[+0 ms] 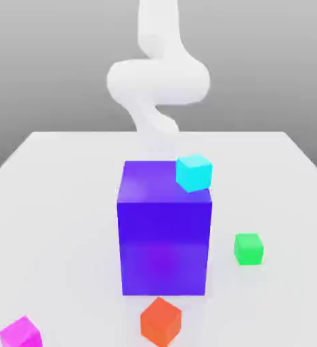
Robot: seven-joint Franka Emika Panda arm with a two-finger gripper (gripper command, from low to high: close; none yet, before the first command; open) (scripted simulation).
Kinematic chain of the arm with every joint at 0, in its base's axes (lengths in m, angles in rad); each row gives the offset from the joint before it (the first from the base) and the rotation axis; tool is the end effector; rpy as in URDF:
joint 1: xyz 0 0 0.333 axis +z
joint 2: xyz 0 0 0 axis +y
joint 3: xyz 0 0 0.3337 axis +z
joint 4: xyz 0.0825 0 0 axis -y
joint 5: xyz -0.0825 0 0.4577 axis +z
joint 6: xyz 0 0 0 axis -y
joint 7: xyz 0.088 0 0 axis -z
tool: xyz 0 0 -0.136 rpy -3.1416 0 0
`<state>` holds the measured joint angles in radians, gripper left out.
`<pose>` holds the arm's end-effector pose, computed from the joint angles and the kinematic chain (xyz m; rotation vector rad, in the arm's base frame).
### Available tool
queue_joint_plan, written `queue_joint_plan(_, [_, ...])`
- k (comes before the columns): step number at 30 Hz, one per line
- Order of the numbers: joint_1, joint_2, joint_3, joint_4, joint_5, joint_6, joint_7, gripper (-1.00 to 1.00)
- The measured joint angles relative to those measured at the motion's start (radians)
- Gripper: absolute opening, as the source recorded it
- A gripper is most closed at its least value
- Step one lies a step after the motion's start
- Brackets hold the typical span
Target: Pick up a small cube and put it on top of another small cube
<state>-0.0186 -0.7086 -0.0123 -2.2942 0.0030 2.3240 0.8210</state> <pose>0.4607 -0.0155 0.6744 -2.4473 1.1124 -0.9537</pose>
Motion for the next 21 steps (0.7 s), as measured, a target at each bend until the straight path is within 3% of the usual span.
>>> queue_joint_plan(21, [-0.158, 0.768, -0.123, 0.047, 0.069, 0.206, 0.147, 0.00])
